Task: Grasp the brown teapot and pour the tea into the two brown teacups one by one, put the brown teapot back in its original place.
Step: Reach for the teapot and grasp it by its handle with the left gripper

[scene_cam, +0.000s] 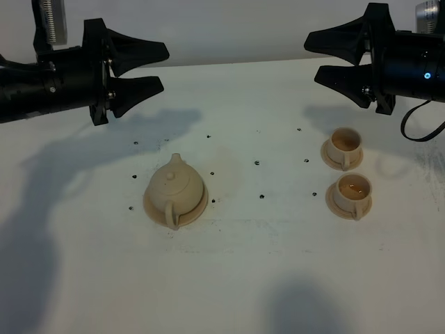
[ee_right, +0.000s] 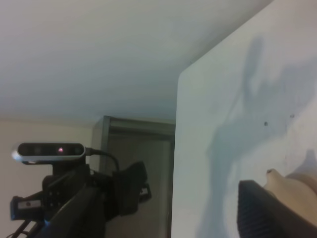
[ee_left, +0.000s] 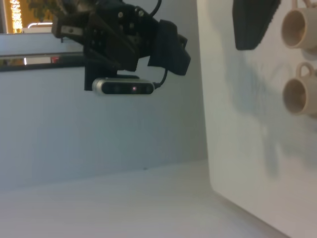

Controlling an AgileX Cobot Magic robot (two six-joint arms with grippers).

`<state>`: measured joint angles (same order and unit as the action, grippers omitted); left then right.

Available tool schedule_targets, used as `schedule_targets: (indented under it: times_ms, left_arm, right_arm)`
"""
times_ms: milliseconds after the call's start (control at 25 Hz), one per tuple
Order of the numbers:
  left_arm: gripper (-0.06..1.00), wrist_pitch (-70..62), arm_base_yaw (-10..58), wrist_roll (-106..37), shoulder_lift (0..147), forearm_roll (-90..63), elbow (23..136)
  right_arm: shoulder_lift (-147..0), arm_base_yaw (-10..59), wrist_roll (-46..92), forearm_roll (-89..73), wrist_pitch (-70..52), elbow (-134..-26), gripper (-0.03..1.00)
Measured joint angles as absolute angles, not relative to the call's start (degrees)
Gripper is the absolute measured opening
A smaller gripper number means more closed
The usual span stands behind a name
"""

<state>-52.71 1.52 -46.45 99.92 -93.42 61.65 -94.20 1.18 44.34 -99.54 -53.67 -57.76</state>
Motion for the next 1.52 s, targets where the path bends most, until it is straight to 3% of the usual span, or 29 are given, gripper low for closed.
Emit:
schedule_targets:
  times_ms: [1520]
  left_arm:
    - [0.58, -52.71, 1.52, -45.63, 99.92, -92.66, 61.65]
  right_arm:
    - [-94.20, 1.18, 44.34, -99.54, -53.55, -57.76, 0.57]
